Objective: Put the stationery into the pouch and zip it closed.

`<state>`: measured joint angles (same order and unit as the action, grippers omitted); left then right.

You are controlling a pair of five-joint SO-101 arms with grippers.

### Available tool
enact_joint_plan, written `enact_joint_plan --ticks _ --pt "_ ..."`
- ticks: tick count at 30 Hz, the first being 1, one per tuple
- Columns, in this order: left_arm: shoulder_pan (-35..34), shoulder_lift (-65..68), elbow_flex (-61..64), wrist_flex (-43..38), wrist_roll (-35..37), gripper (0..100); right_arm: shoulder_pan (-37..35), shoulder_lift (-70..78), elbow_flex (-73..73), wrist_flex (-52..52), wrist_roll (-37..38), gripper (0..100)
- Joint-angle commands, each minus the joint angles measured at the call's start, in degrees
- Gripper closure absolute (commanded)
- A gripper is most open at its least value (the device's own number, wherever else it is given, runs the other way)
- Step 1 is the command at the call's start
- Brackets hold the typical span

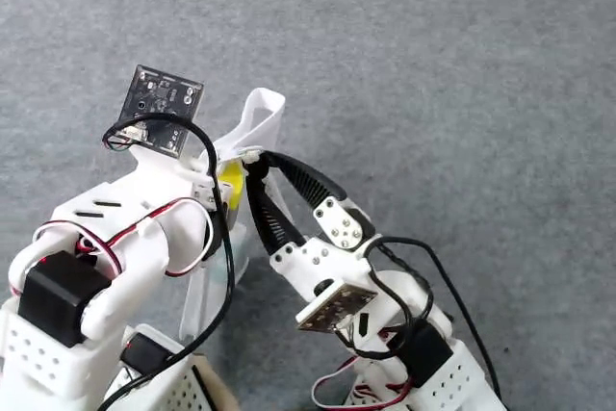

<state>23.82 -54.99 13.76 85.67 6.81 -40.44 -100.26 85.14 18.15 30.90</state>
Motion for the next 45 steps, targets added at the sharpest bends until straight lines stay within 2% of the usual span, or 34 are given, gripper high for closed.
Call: enact_joint_plan --ticks 1,35,37,39,45 --pt "0.92 -0.53 -3.30 0.00 0.35 97 0.44 -0.48 -0.31 -1.32 0.35 88.2" --pt "4.53 -0.62 -3.38 1.67 0.18 97 0.62 -0.48 1.63 -2.73 0.44 88.2" --pt "4.53 -0.62 -3.38 1.67 0.18 97 0.62 -0.48 1.63 -3.96 0.44 90.7" --pt "4.53 -0.62 -3.38 1.76 0.18 97 0.62 -0.48 1.63 -5.45 0.44 98.2" --pt "4.26 -0.62 -3.38 3.34 0.09 97 2.90 -0.48 1.54 -6.24 0.44 98.6"
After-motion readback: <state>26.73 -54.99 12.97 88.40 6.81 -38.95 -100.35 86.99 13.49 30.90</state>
